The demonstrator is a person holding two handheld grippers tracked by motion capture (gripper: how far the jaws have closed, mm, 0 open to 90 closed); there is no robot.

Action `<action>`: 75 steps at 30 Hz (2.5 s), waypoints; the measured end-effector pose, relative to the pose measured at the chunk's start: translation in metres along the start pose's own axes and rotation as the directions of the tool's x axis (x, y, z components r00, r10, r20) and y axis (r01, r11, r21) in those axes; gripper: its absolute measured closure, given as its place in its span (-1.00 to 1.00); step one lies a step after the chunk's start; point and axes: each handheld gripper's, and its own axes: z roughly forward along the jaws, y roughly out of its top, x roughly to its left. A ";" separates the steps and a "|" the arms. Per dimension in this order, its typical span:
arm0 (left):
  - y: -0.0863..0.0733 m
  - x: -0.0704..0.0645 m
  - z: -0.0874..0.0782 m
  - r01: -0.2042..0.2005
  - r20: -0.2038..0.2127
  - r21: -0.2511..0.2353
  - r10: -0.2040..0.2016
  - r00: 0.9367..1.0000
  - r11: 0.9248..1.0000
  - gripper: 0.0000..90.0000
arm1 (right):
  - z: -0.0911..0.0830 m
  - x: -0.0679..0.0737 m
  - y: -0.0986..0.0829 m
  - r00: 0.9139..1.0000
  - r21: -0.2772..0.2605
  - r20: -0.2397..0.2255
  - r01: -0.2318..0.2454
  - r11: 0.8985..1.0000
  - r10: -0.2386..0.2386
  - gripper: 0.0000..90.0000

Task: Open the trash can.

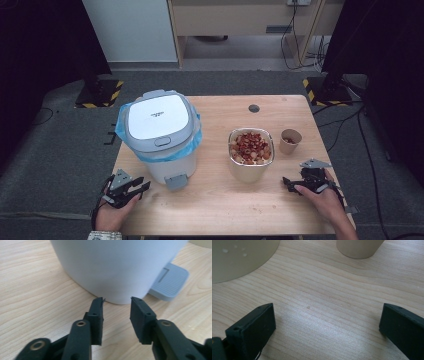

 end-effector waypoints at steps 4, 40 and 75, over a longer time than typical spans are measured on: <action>0.003 -0.009 -0.005 -0.031 0.026 -0.021 0.032 0.999 0.999 0.59 | 0.000 0.000 0.000 1.000 0.000 0.000 -0.002 1.000 0.002 -0.98; 0.036 -0.074 0.040 -0.341 0.058 0.042 0.339 0.939 0.939 0.99 | -0.001 0.002 -0.001 1.000 -0.001 -0.005 0.008 1.000 -0.008 -0.98; 0.040 -0.080 0.058 -0.375 0.025 0.071 0.374 0.927 0.925 1.00 | -0.002 0.005 -0.002 1.000 -0.003 -0.018 0.022 1.000 -0.022 -0.98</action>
